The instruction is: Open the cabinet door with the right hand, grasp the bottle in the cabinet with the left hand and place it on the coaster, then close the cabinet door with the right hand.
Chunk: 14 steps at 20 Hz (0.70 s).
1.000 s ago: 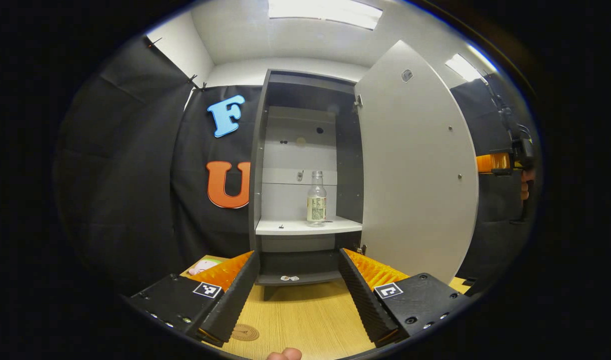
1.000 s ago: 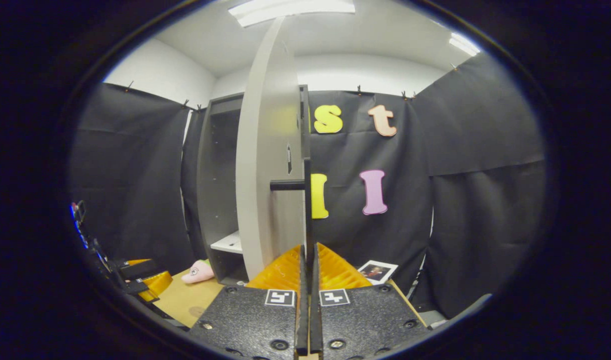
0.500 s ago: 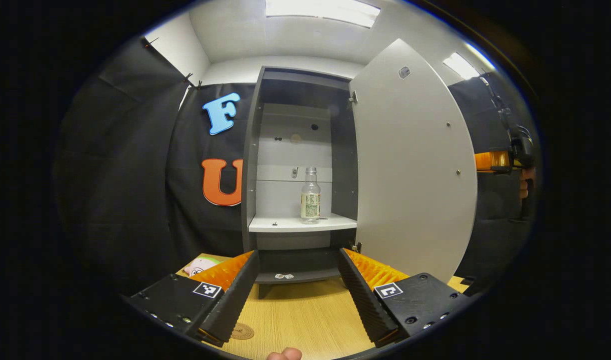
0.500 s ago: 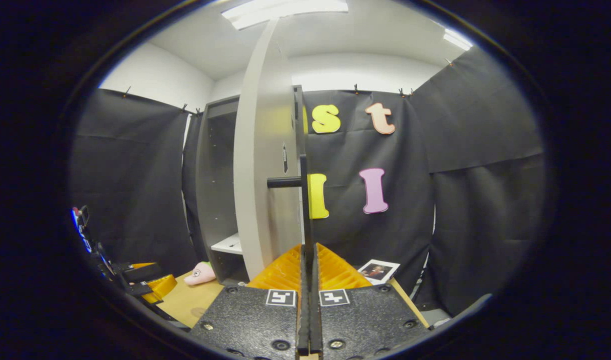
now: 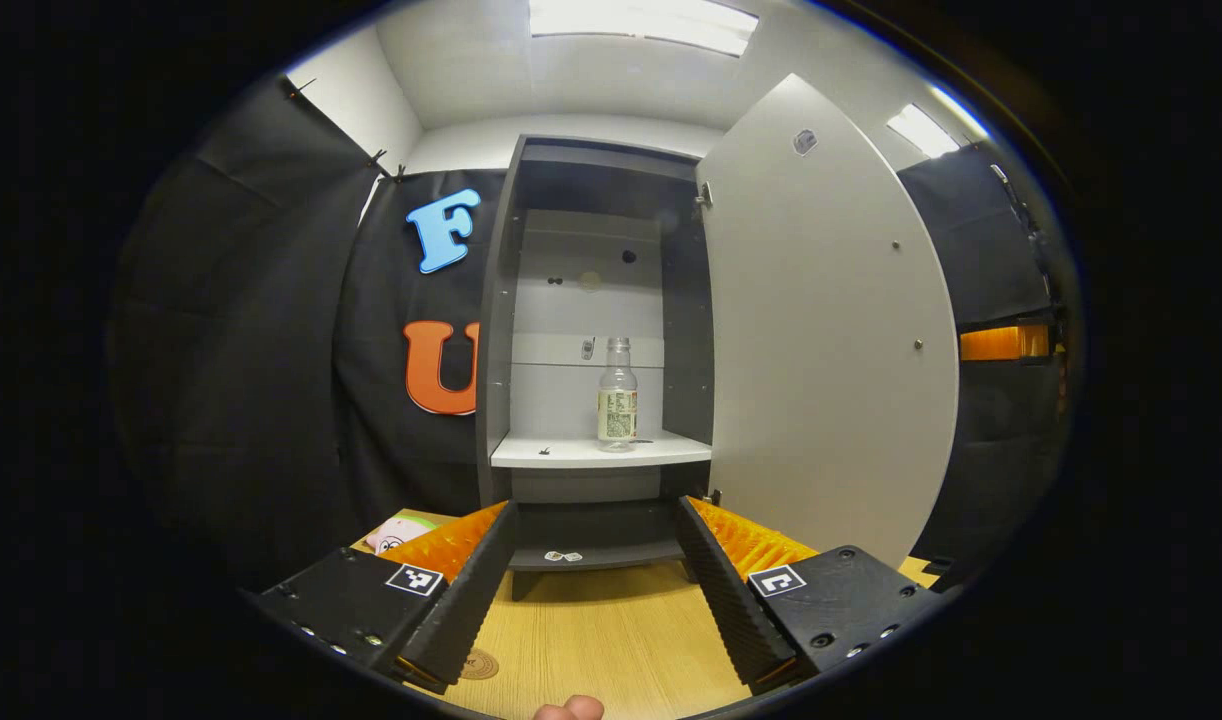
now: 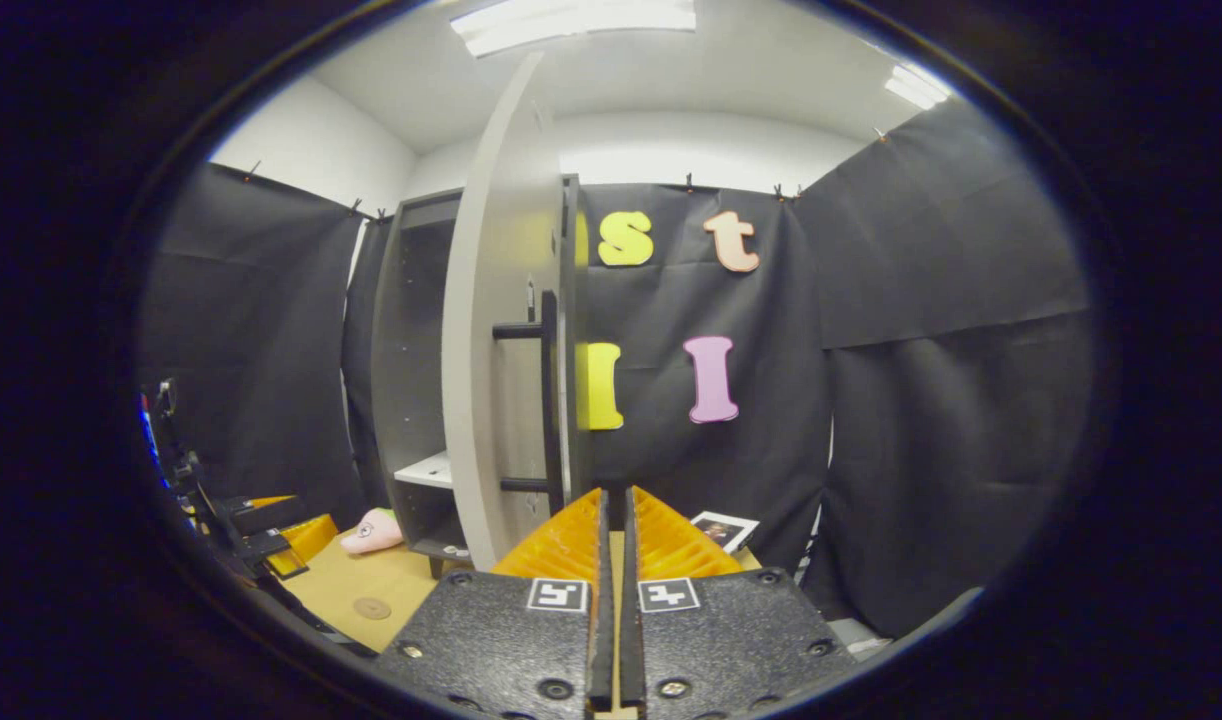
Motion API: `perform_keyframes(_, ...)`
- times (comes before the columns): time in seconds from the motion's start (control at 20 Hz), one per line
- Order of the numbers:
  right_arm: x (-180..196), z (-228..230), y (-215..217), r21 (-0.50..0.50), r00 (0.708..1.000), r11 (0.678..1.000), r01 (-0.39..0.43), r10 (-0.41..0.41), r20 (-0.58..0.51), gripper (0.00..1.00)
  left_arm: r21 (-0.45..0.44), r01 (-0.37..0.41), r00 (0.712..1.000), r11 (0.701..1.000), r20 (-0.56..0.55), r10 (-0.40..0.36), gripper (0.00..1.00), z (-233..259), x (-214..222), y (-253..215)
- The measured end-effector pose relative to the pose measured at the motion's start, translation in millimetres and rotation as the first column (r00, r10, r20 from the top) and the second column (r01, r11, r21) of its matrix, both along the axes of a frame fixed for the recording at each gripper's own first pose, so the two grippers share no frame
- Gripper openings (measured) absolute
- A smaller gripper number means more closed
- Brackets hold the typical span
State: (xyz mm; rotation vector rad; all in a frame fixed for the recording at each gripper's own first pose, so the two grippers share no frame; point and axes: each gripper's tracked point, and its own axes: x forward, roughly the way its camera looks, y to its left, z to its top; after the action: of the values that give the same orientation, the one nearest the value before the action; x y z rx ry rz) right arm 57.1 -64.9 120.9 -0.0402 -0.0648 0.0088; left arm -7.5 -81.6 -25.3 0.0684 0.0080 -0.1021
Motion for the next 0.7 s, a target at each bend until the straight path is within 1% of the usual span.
perform_keyframes(0.05, 0.3, -0.1, -5.5, -0.014, 1.000, 1.000, 0.016, -0.016, 0.013, 0.33, 0.004, 0.003, 1.000, 1.000, 0.005, -0.003, 0.95, 0.0, -0.9, -3.0)
perform_keyframes(0.15, 3.0, 3.6, -11.1, -0.041, 0.999, 0.999, 0.036, -0.034, 0.040, 0.61, 0.015, 0.009, 1.000, 1.000, 0.004, -0.009, 0.95, -0.7, -1.0, -8.7)
perform_keyframes(0.2, 4.3, 4.8, -11.7, -0.050, 0.999, 0.998, 0.030, -0.028, 0.045, 0.65, 0.021, 0.011, 1.000, 1.000, 0.001, -0.011, 0.95, -1.4, -1.7, -11.0)
perform_keyframes(0.25, 6.5, 2.8, -8.2, -0.058, 0.999, 0.998, 0.013, -0.011, 0.039, 0.76, 0.025, 0.012, 1.000, 1.000, 0.003, -0.012, 0.95, -1.1, -0.7, -12.8)
perform_keyframes(0.3, 6.9, -1.9, -9.5, -0.069, 1.000, 0.998, 0.006, -0.004, 0.016, 0.83, 0.026, 0.014, 1.000, 1.000, 0.003, -0.014, 0.95, -1.6, 0.1, -14.7)
perform_keyframes(0.35, 6.9, -0.7, -13.0, -0.066, 1.000, 0.998, 0.002, 0.000, 0.024, 0.95, 0.028, 0.014, 1.000, 1.000, -0.003, -0.014, 0.95, -3.6, 0.3, -15.5)
perform_keyframes(0.4, 8.5, 0.3, -15.4, -0.059, 1.000, 0.998, 0.000, 0.002, 0.025, 0.96, 0.030, 0.009, 1.000, 0.999, -0.008, -0.009, 0.95, -6.0, 1.8, -15.0)
perform_keyframes(0.45, 7.6, -0.5, -14.5, -0.049, 1.000, 0.999, -0.009, 0.010, 0.026, 0.99, 0.030, 0.006, 1.000, 1.000, -0.015, -0.006, 0.95, -7.7, 4.2, -15.3)
perform_keyframes(0.6, 9.3, -5.5, -16.8, -0.018, 0.999, 1.000, -0.026, 0.026, 0.022, 1.00, 0.024, 0.005, 1.000, 1.000, -0.015, -0.004, 0.95, -4.4, 12.8, -14.2)
perform_keyframes(0.7, 13.4, -7.9, -25.2, -0.021, 1.000, 1.000, 0.003, -0.003, 0.029, 1.00, 0.026, 0.006, 1.000, 1.000, 0.001, -0.006, 0.95, 0.6, 21.3, -15.5)
